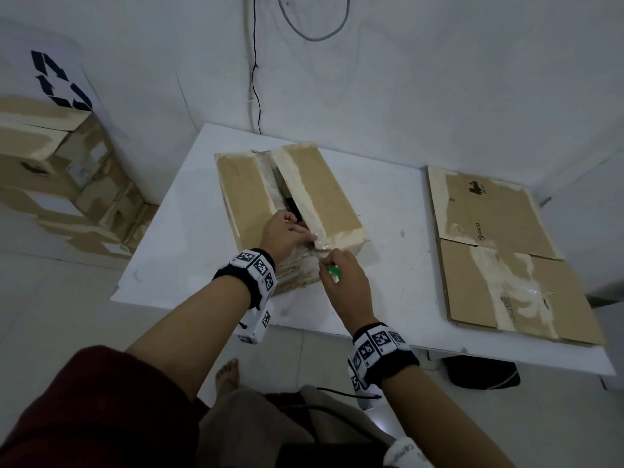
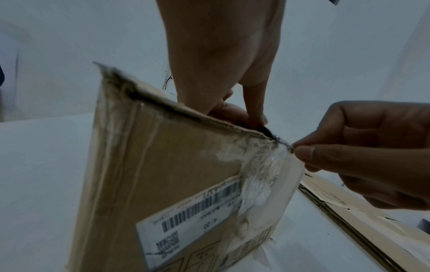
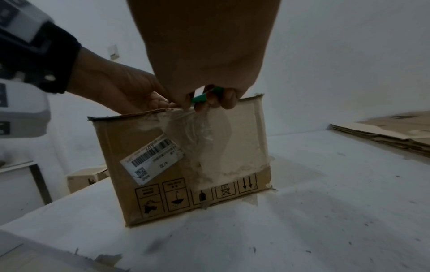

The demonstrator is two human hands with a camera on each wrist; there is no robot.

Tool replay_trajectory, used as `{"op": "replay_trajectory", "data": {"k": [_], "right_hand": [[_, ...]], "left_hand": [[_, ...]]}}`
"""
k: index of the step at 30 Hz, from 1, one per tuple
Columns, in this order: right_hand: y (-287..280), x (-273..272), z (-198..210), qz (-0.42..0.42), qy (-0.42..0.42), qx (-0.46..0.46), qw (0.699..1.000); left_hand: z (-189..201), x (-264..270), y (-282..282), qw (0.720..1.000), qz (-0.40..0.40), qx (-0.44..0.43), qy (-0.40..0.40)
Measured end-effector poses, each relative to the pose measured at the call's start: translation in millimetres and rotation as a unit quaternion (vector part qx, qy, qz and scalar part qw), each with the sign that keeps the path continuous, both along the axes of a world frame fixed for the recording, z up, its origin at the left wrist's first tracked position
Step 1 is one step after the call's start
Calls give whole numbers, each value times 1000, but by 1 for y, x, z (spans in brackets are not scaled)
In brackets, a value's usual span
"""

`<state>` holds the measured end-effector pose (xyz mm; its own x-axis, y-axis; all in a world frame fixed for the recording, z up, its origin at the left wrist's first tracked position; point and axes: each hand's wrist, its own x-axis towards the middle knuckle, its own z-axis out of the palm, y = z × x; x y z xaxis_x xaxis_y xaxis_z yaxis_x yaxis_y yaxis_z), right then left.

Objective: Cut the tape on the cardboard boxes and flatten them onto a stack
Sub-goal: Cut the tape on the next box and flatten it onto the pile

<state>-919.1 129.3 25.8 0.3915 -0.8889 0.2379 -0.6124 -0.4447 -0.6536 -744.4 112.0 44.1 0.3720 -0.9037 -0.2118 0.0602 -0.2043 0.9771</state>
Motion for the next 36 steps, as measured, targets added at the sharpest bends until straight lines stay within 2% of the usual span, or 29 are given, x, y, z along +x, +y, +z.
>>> {"op": "replay_trajectory", "data": {"k": [5, 10, 14, 16, 17, 19, 23, 25, 28, 30, 32, 34, 36], "right_hand": [[-1, 10, 0, -14, 24, -18, 999], [7, 12, -1, -37, 21, 11, 999], [-3, 18, 7, -67, -34, 32, 997], [-10, 18, 9, -69, -33, 33, 997], [-10, 15, 8, -69, -29, 30, 997], [-6, 3, 3, -82, -39, 32, 995], [5, -28, -6, -98, -78, 38, 991], [2, -36, -3, -105, -100, 34, 989], [-13, -36, 7, -116, -129, 35, 984], [-27, -33, 14, -126, -149, 33, 980], [-41, -28, 20, -127, -153, 25, 980], [-54, -24, 23, -126, -153, 28, 980], [-64, -20, 25, -127, -145, 39, 981]], "left_hand": [[1, 1, 1, 999, -14, 11, 30], [2, 1, 0, 998, -20, 22, 58], [4, 2, 0, 993, -35, 26, 107], [6, 3, -2, 990, -39, 40, 133], [7, 4, -5, 990, -43, 50, 123], [9, 1, -11, 994, -49, 88, 43], [17, -19, -21, 985, 19, 125, -121], [17, -24, -25, 980, 45, 133, -141], [13, -20, -27, 985, 36, 104, -134], [17, -10, -26, 983, -7, 89, -159], [23, 7, -26, 974, -92, 100, -179], [31, 31, -25, 944, -198, 137, -226], [37, 55, -25, 898, -268, 183, -297]]}}
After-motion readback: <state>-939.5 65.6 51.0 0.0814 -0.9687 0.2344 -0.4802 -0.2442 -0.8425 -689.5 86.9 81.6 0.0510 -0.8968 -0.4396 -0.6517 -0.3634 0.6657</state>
